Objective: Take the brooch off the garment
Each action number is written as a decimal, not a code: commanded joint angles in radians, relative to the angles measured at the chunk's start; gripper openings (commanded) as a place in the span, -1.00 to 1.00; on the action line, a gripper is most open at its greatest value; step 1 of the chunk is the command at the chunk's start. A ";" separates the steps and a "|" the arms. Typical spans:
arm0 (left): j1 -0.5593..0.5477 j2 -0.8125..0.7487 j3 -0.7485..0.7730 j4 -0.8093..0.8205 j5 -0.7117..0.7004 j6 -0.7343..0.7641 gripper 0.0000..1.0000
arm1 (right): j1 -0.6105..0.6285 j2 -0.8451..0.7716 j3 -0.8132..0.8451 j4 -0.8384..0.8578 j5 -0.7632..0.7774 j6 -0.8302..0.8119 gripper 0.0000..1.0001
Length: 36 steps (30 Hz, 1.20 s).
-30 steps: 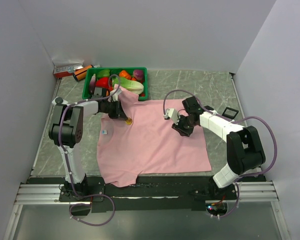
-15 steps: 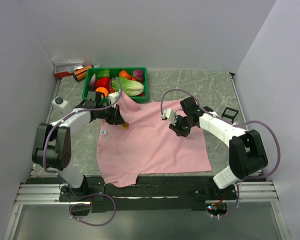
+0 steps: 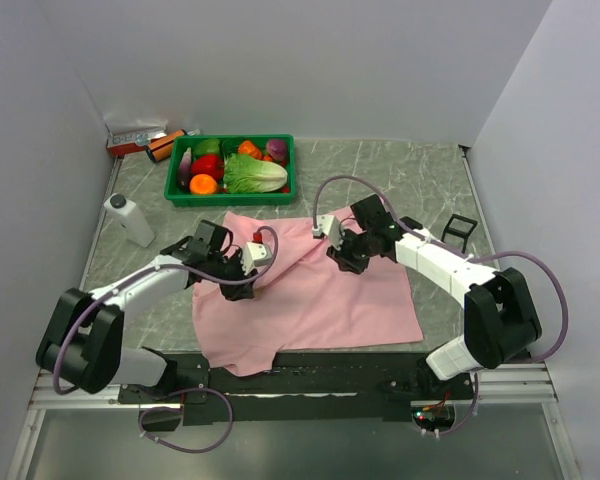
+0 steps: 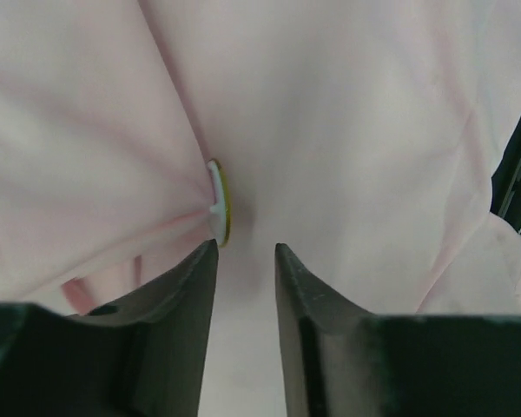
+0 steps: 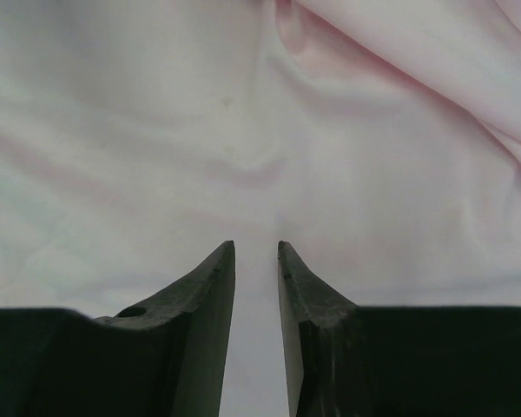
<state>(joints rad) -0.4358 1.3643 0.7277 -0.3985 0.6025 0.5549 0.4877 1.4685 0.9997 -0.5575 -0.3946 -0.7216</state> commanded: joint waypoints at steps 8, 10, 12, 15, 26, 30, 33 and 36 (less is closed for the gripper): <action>0.165 -0.134 0.036 0.076 -0.015 -0.302 -0.03 | 0.097 0.119 0.151 0.059 -0.090 0.059 -0.30; 0.216 -0.120 0.050 0.092 0.008 -0.380 -0.03 | 0.118 0.156 0.175 0.068 -0.133 0.031 -0.29; 0.299 -0.114 0.058 0.102 0.025 -0.484 -0.03 | 0.152 0.174 0.182 0.111 -0.187 -0.027 -0.29; 0.385 -0.103 0.067 0.116 0.058 -0.619 -0.02 | 0.204 0.194 0.166 0.162 -0.219 -0.114 -0.31; 0.532 -0.113 0.068 0.096 0.122 -0.754 -0.02 | 0.344 0.374 0.224 0.333 -0.201 -0.242 -0.37; 0.562 -0.139 0.050 0.092 0.132 -0.759 -0.02 | 0.356 0.423 0.266 0.327 -0.199 -0.259 -0.39; 0.562 -0.154 0.027 0.108 0.140 -0.770 -0.01 | 0.359 0.440 0.289 0.327 -0.205 -0.248 -0.41; 0.563 -0.166 0.013 0.116 0.140 -0.773 -0.02 | 0.368 0.457 0.309 0.311 -0.204 -0.240 -0.42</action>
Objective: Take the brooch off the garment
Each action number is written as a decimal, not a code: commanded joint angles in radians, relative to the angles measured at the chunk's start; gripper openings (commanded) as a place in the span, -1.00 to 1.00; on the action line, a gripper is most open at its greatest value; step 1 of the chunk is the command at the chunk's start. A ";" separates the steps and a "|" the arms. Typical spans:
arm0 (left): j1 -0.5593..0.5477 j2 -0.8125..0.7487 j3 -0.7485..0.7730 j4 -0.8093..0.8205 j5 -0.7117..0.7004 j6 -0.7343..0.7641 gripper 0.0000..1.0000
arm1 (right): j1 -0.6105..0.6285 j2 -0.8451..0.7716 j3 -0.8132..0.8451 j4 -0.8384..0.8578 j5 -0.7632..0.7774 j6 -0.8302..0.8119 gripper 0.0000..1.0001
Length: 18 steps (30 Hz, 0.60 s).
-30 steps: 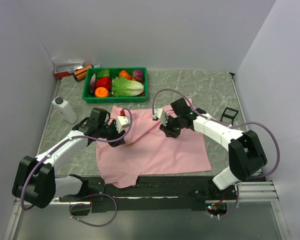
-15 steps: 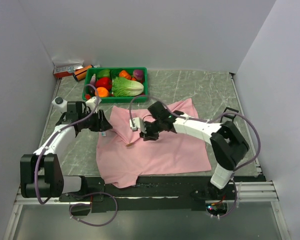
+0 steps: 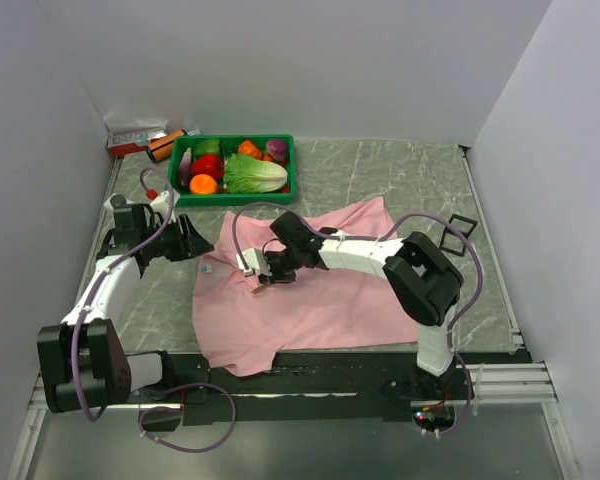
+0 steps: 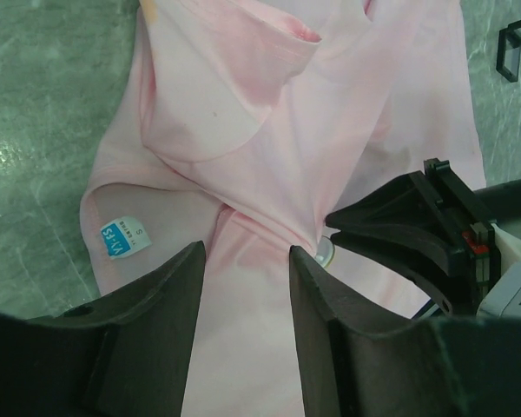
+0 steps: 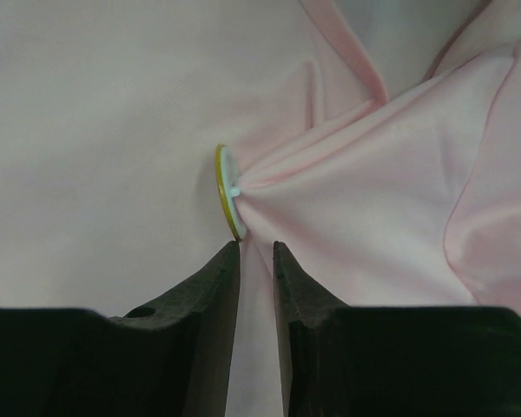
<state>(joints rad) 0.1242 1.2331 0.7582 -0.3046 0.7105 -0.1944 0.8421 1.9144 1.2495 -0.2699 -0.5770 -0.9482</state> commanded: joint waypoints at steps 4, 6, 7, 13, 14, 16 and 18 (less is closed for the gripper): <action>0.009 -0.041 -0.010 0.018 0.029 -0.019 -0.01 | 0.026 0.032 0.088 -0.020 -0.029 -0.030 -0.48; 0.012 -0.038 -0.008 0.015 0.026 -0.014 -0.01 | 0.032 0.041 0.094 -0.037 -0.035 -0.041 -0.49; 0.012 -0.037 -0.007 0.015 0.023 -0.014 -0.01 | 0.034 0.040 0.091 -0.049 -0.037 -0.052 -0.50; 0.017 -0.035 -0.010 0.025 0.023 -0.016 -0.01 | 0.041 0.034 0.083 -0.091 -0.043 -0.089 -0.53; 0.018 -0.035 -0.010 0.025 0.020 -0.016 -0.01 | 0.040 0.040 0.088 -0.107 -0.041 -0.092 -0.53; 0.022 -0.035 -0.010 0.027 0.018 -0.016 -0.01 | 0.038 0.044 0.102 -0.123 -0.038 -0.101 -0.54; 0.022 -0.032 -0.010 0.027 0.020 -0.016 0.00 | 0.041 0.058 0.111 -0.134 -0.035 -0.104 -0.57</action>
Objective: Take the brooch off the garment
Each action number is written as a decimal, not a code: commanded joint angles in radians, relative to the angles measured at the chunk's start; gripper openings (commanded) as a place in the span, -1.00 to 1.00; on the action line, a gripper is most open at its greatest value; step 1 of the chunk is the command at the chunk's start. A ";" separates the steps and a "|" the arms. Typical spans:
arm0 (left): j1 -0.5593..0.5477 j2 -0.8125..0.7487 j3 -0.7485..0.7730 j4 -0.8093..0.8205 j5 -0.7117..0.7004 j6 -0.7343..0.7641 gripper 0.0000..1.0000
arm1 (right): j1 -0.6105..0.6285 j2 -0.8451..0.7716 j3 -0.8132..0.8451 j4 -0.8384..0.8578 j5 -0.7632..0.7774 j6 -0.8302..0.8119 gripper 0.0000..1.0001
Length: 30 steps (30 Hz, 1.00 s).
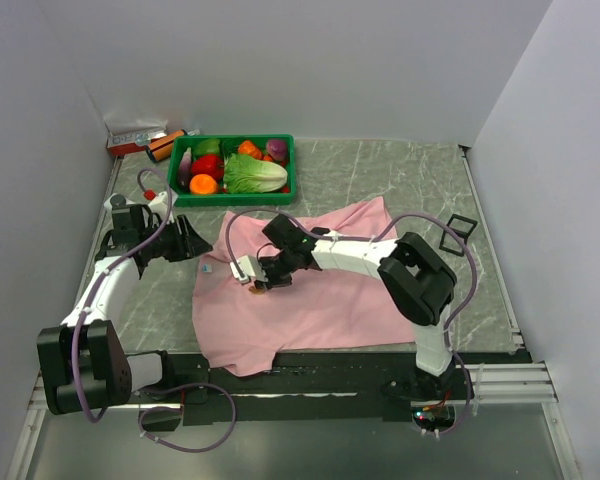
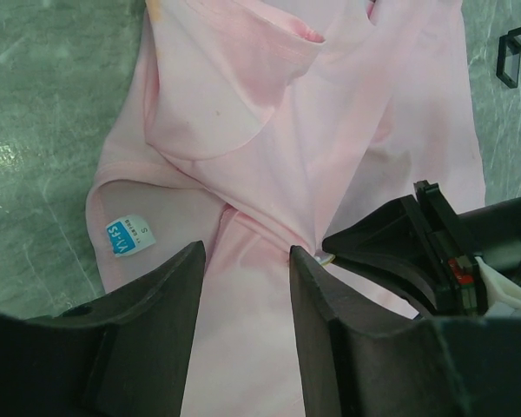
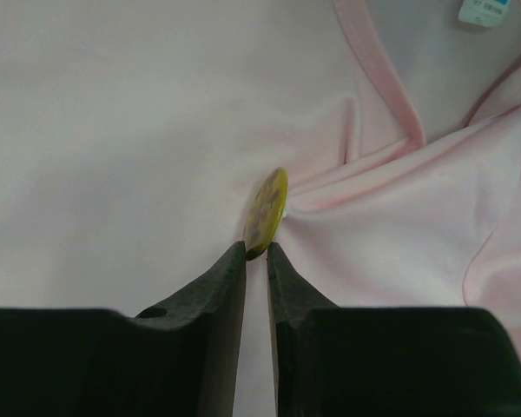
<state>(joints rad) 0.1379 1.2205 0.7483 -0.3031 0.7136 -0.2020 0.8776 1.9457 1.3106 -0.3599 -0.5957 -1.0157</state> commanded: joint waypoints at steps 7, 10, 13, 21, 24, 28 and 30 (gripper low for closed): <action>0.008 0.004 0.002 0.038 0.055 -0.008 0.00 | -0.009 0.070 0.168 -0.140 -0.073 0.029 -1.00; 0.009 0.011 -0.006 0.044 0.086 0.019 -0.02 | -0.052 0.088 0.280 -0.284 -0.179 0.115 -1.00; 0.008 0.016 0.000 0.035 0.161 0.123 -0.12 | -0.103 0.114 0.401 -0.490 -0.314 0.155 -1.00; -0.035 0.085 0.054 -0.071 0.314 0.263 -0.29 | -0.183 0.288 0.618 -0.979 -0.579 0.098 -1.00; -0.109 0.109 0.069 -0.087 0.333 0.257 -0.29 | -0.201 0.340 0.644 -1.056 -0.627 0.092 -1.00; -0.198 0.094 0.069 -0.064 0.264 0.257 -0.17 | -0.206 0.401 0.682 -1.119 -0.654 0.111 -0.99; -0.208 0.086 0.068 -0.071 0.251 0.297 -0.17 | -0.204 0.415 0.678 -1.108 -0.677 0.159 -0.97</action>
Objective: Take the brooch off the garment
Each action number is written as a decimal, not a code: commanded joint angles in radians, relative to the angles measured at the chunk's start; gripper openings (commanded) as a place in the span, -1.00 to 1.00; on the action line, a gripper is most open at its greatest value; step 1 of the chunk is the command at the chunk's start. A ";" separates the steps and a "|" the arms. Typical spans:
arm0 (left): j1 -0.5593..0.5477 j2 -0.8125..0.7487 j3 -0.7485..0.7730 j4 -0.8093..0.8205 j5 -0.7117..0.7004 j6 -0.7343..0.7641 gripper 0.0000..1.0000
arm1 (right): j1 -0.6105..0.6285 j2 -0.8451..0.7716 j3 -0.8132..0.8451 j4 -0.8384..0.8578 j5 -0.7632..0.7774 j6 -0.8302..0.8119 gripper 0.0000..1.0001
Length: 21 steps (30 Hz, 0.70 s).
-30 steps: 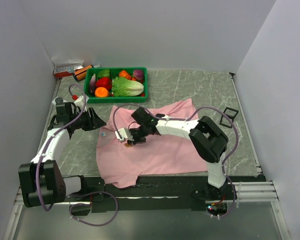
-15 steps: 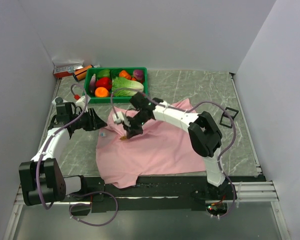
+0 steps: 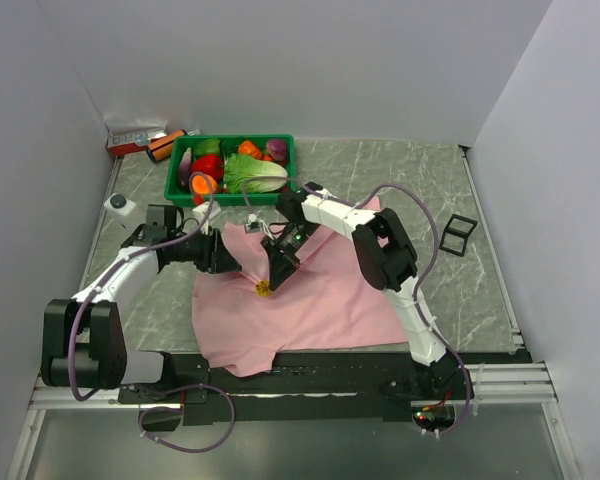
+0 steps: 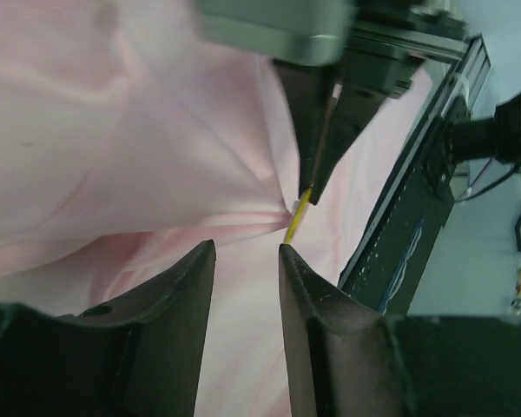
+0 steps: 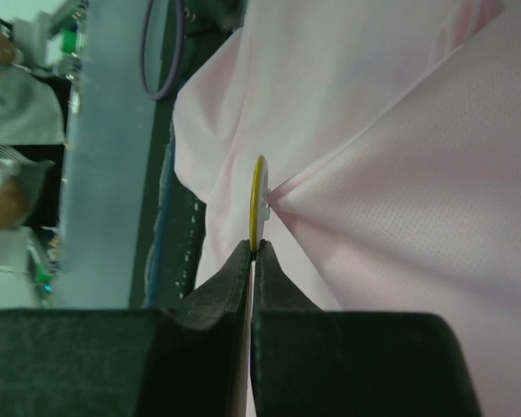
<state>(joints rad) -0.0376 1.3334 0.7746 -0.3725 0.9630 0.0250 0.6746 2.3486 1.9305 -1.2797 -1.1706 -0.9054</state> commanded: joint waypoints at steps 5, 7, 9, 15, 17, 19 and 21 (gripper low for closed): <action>-0.068 -0.019 0.054 -0.074 -0.013 0.188 -0.17 | -0.003 0.028 0.016 -0.126 -0.138 0.183 -0.94; -0.093 -0.025 0.060 -0.083 -0.021 0.229 -0.16 | -0.006 0.032 -0.001 -0.115 -0.146 0.220 -0.94; -0.128 -0.065 0.081 -0.120 -0.078 0.333 -0.13 | -0.009 0.034 -0.005 -0.116 -0.152 0.232 -0.94; -0.268 -0.248 0.016 -0.065 -0.341 0.603 0.00 | -0.036 0.049 -0.056 0.015 -0.159 0.471 -1.00; -0.330 -0.298 -0.039 -0.025 -0.394 0.659 0.04 | -0.049 0.057 -0.071 0.055 -0.185 0.529 -1.00; -0.405 -0.352 -0.075 0.007 -0.458 0.755 0.09 | -0.056 0.063 -0.103 0.129 -0.210 0.638 -1.00; -0.452 -0.381 -0.118 0.030 -0.489 0.820 0.13 | -0.069 0.072 -0.128 0.186 -0.257 0.725 -1.00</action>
<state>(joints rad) -0.4034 0.9997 0.7265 -0.4152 0.6079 0.6243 0.6327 2.3821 1.8385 -1.2217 -1.3304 -0.4095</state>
